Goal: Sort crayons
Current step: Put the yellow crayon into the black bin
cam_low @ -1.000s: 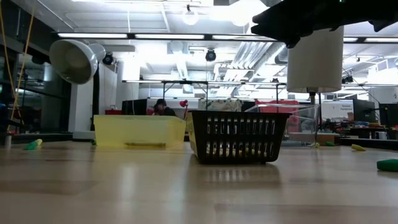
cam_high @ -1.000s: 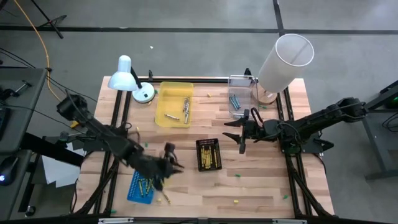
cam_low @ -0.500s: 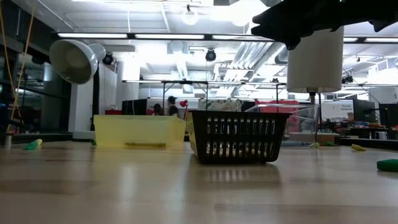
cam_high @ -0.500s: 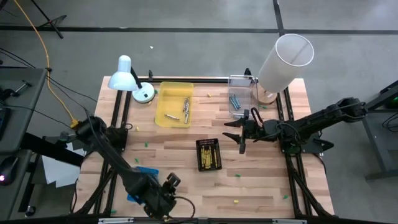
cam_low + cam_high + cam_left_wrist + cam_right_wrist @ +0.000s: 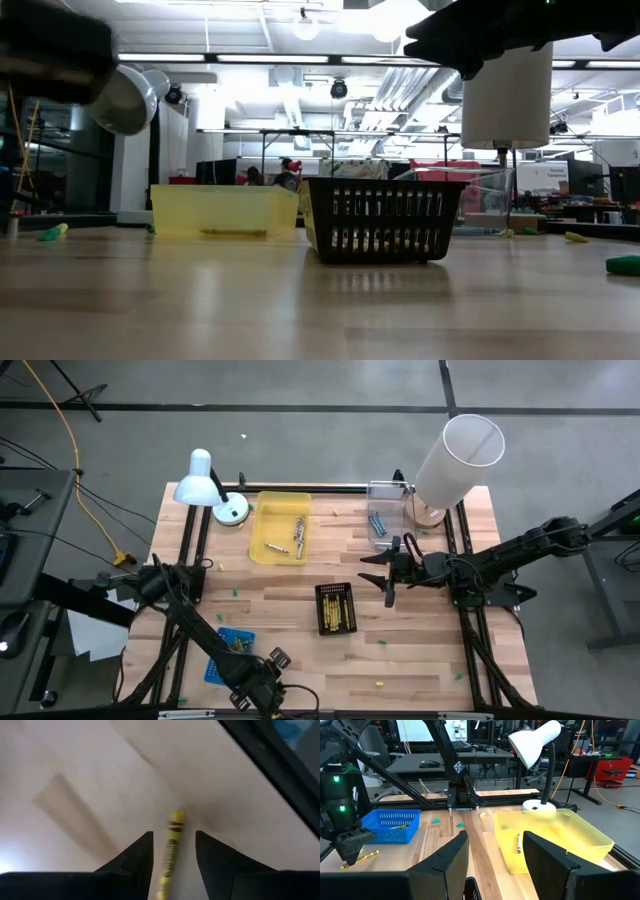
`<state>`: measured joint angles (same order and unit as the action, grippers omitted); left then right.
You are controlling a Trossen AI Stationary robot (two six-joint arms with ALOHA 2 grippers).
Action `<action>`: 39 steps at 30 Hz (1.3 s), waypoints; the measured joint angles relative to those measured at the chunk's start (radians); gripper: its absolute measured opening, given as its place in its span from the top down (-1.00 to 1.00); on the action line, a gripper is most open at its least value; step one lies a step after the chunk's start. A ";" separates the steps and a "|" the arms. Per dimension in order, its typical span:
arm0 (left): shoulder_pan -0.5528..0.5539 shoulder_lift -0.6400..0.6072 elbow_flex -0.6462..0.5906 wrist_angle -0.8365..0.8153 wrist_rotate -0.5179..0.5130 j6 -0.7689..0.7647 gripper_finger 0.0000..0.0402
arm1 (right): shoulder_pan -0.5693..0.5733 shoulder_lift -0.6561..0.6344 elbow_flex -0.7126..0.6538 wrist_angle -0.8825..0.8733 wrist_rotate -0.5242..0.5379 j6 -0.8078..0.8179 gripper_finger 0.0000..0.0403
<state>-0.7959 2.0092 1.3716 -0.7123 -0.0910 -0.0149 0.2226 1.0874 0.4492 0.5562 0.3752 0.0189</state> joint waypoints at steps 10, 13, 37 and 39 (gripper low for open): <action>0.013 0.007 0.000 -0.001 -0.003 -0.034 0.35 | 0.000 0.000 0.000 -0.015 0.000 0.007 0.10; 0.019 0.007 0.000 -0.001 -0.006 -0.035 0.35 | 0.000 0.000 0.000 -0.015 0.000 0.007 0.10; 0.036 0.002 -0.076 0.019 -0.007 -0.112 0.75 | 0.000 0.000 0.000 -0.029 0.000 0.007 0.10; 0.045 0.002 -0.077 0.017 -0.008 -0.129 0.92 | 0.000 0.000 0.000 -0.029 0.000 0.007 0.10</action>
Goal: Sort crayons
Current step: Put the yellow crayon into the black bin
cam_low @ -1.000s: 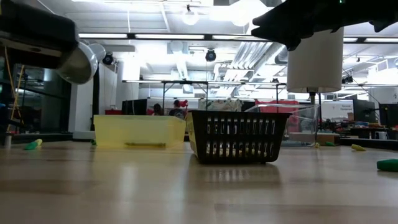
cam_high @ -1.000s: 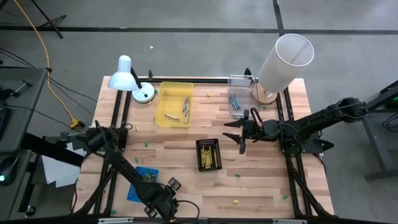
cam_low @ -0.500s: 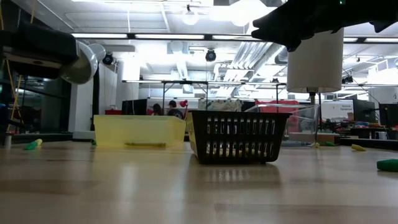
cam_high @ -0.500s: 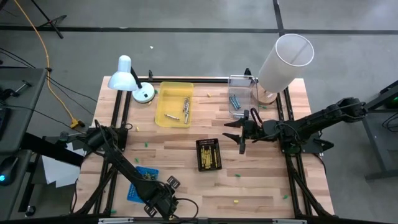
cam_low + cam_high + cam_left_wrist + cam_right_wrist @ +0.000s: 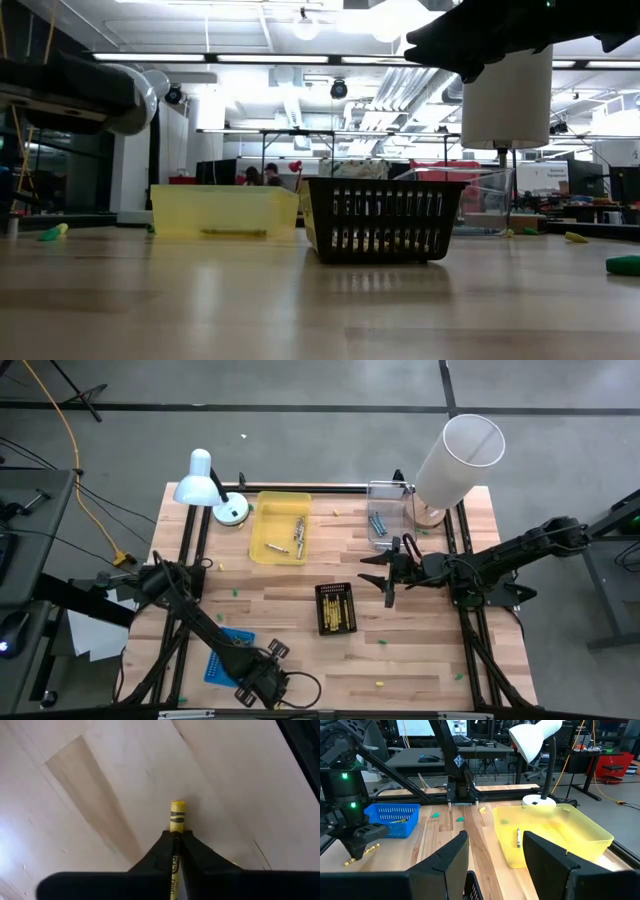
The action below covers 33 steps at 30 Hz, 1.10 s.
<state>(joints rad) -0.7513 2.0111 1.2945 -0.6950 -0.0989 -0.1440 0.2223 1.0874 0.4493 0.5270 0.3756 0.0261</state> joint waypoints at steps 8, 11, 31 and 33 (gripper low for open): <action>0.044 -0.001 0.006 -0.014 0.025 0.023 0.99 | 0.000 0.000 0.000 0.000 0.000 0.000 0.10; 0.061 -0.012 0.018 -0.022 0.009 0.060 0.99 | 0.000 0.000 0.000 -0.002 0.000 0.000 0.10; 0.297 -0.530 -0.506 0.959 -0.418 0.342 1.00 | 0.000 0.000 0.000 -0.039 0.000 0.022 0.10; 0.345 -0.554 -0.624 1.179 -0.403 0.348 1.00 | 0.000 0.000 0.000 -0.038 0.000 0.021 0.10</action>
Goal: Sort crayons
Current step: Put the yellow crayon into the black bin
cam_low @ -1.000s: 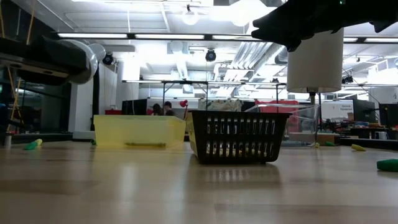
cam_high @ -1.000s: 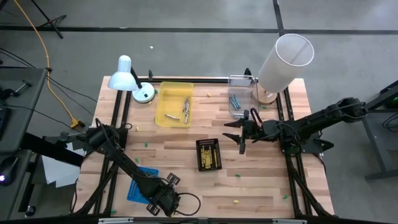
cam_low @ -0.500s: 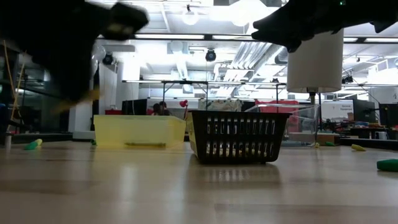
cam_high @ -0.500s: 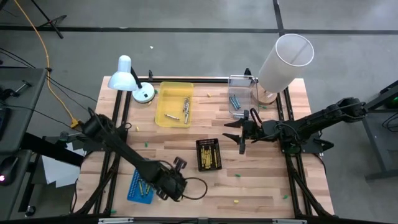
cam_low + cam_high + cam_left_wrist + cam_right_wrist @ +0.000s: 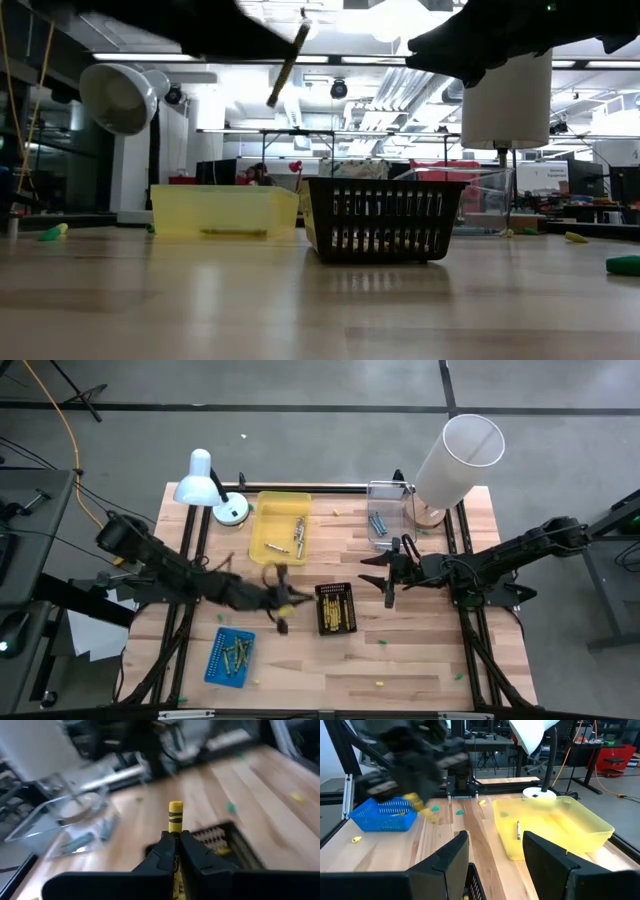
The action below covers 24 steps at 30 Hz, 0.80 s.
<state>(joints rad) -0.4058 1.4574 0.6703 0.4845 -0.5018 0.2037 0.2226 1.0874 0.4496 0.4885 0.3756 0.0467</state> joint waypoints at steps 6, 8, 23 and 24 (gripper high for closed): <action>0.165 -0.011 -0.222 0.536 0.119 -0.076 1.00 | 0.000 0.005 0.001 0.036 0.000 -0.002 0.10; 0.202 -0.001 -0.240 0.610 0.175 -0.101 1.00 | 0.000 0.012 0.001 0.049 0.000 -0.002 0.10; 0.241 -0.003 -0.243 0.710 0.182 -0.119 1.00 | -0.050 0.373 0.032 0.455 -0.072 -0.069 0.10; 0.244 -0.003 -0.244 0.724 0.181 -0.122 1.00 | -0.053 0.401 0.047 0.480 -0.072 -0.076 0.10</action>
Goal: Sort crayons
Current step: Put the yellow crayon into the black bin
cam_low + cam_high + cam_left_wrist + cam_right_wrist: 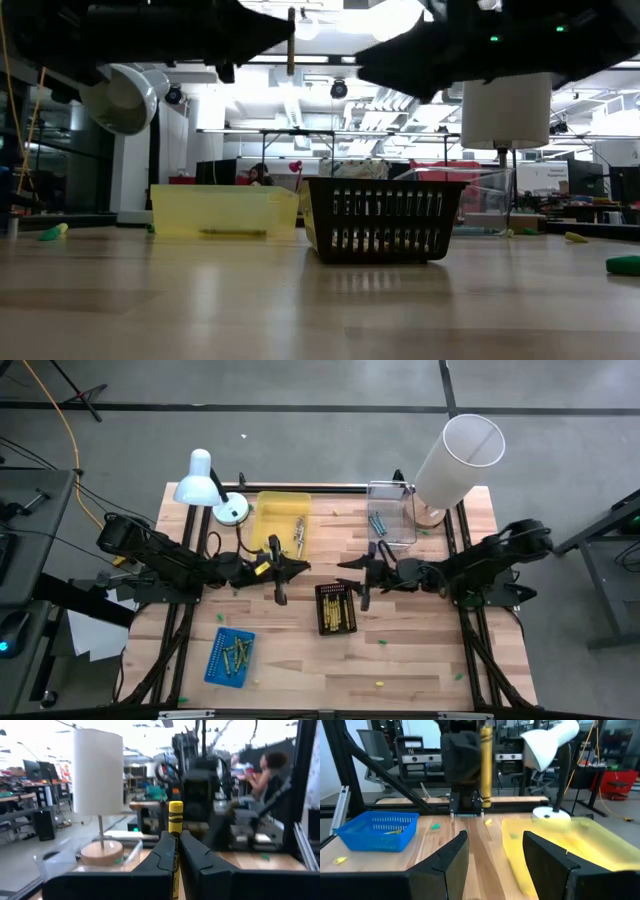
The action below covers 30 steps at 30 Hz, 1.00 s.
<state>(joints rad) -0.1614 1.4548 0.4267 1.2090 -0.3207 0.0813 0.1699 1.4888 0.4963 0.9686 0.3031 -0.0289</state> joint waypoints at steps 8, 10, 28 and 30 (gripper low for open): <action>0.000 0.000 0.001 0.069 -0.001 -0.020 1.00 | 0.000 0.184 0.174 0.007 -0.028 -0.087 0.10; -0.007 0.000 0.000 0.067 -0.001 -0.019 1.00 | 0.000 0.210 0.212 -0.014 -0.031 -0.102 0.10; -0.055 0.000 0.001 0.085 0.007 0.025 1.00 | 0.000 0.226 0.296 -0.068 -0.124 -0.107 0.10; -0.055 0.000 0.001 0.095 0.025 0.026 1.00 | 0.000 0.226 0.296 -0.065 -0.124 -0.107 0.10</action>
<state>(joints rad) -0.2165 1.4548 0.4278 1.3041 -0.2960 0.1070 0.1696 1.7145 0.7925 0.9034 0.1795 -0.1360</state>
